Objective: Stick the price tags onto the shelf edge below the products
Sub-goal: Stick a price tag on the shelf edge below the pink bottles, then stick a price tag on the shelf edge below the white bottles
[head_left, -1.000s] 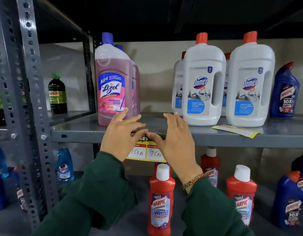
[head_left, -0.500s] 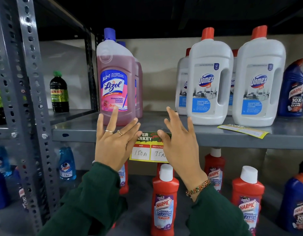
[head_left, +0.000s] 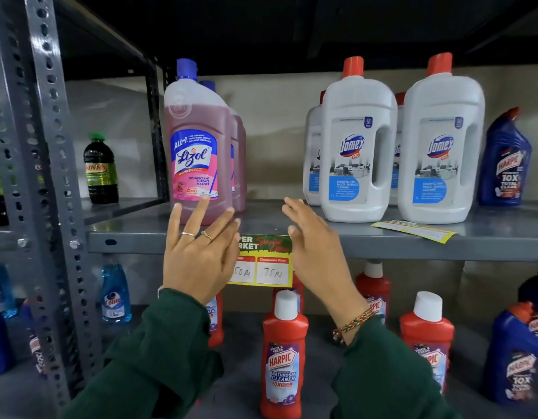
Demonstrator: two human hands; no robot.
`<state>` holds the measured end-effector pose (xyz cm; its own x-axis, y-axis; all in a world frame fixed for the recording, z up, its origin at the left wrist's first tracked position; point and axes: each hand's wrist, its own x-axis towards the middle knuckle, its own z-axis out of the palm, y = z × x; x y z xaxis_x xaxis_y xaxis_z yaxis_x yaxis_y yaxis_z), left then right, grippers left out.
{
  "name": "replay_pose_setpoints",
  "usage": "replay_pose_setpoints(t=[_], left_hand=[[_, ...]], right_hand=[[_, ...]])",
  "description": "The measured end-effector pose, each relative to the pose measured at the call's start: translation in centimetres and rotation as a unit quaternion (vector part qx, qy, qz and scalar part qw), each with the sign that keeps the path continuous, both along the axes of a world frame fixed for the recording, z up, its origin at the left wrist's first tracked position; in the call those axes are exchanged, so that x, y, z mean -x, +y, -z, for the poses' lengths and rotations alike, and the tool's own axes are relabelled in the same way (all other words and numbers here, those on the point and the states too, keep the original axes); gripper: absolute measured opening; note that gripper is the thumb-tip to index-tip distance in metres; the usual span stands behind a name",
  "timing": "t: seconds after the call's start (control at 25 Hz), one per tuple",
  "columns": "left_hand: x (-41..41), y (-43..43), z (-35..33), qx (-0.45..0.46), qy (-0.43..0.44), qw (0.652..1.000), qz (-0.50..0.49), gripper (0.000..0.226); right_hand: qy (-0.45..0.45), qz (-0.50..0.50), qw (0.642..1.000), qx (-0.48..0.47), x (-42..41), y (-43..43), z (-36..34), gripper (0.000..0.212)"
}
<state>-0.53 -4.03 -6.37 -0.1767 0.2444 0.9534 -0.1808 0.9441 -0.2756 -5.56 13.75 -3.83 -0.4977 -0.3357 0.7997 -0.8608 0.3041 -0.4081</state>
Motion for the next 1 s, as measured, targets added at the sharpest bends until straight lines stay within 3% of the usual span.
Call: replay_pose_setpoints(t=[0.08, 0.12, 0.24, 0.32, 0.44, 0.6, 0.84, 0.92, 1.0], left_hand=[[0.6, 2.1, -0.7, -0.003, -0.010, 1.000, 0.014, 0.031], [1.1, 3.5, -1.1, -0.004, -0.019, 0.999, 0.030, 0.031], [3.0, 8.7, -2.2, 0.000, -0.048, 0.995, 0.091, 0.029], [4.4, 12.1, -2.5, -0.007, -0.097, 0.989, 0.115, 0.031], [6.3, 15.9, -1.4, -0.028, -0.160, 0.982, 0.100, 0.040], [7.1, 17.2, -0.1, -0.056, -0.139, 0.985, 0.084, 0.034], [8.0, 17.4, 0.6, -0.052, -0.082, 0.992, 0.081, 0.029], [8.0, 17.5, 0.6, -0.057, -0.080, 0.992, 0.082, 0.034], [7.7, 17.8, 0.4, -0.111, -0.079, 0.982, 0.131, 0.048]], right_hand=[[-0.049, -0.034, 0.998, 0.030, -0.1, 2.1, -1.2, 0.035], [-0.037, 0.000, 0.998, 0.044, 0.2, 3.2, -1.7, 0.030], [0.037, 0.246, 0.968, 0.024, 2.0, 6.8, -3.1, 0.020], [-0.003, 0.386, 0.922, -0.033, 3.0, 9.4, -3.9, 0.017], [-0.098, 0.455, 0.880, -0.089, 3.9, 12.4, -4.5, 0.017], [-0.122, 0.449, 0.876, -0.130, 4.8, 13.5, -3.8, 0.017], [-0.062, 0.392, 0.915, -0.068, 5.6, 14.0, -3.5, 0.021], [-0.016, 0.307, 0.951, -0.007, 5.6, 14.4, -3.2, 0.016], [-0.038, 0.160, 0.983, 0.083, 5.3, 15.1, -3.4, 0.017]])
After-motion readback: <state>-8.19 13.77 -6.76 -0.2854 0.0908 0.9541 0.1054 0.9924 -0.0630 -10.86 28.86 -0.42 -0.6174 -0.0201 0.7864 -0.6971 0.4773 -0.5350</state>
